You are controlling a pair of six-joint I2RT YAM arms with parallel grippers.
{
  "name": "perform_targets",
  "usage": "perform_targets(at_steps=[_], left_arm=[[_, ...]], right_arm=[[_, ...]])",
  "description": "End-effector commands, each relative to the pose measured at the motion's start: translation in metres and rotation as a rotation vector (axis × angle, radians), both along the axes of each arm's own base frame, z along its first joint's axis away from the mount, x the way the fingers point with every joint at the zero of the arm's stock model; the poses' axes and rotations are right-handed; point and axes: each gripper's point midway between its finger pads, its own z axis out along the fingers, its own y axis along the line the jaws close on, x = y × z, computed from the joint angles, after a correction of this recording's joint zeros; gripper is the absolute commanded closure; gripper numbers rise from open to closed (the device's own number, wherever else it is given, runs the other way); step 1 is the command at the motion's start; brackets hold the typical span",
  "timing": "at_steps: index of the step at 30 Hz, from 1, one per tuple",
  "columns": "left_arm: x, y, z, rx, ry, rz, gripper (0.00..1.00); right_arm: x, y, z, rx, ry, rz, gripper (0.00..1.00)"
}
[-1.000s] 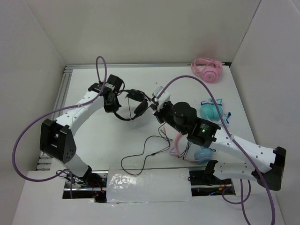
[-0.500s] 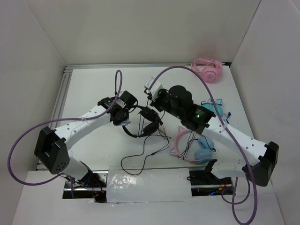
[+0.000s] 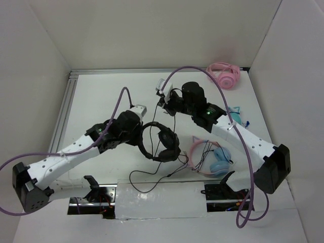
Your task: Wrap the headphones
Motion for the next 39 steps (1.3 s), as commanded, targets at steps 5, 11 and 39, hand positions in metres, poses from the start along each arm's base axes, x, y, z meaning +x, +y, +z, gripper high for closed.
perform_targets(at_steps=[5,11,39], left_arm=[[-0.020,-0.030,0.082,-0.295,-0.233,-0.248,1.00],[-0.031,-0.035,0.133,-0.412,-0.334,-0.326,1.00],[0.068,0.062,0.081,0.028,-0.176,0.380,1.00]], right_arm=[[-0.001,0.018,0.007,0.125,0.037,0.137,0.97],[-0.018,0.032,-0.021,0.135,0.140,0.260,0.90],[-0.058,-0.046,0.126,0.354,-0.126,-0.077,1.00]])
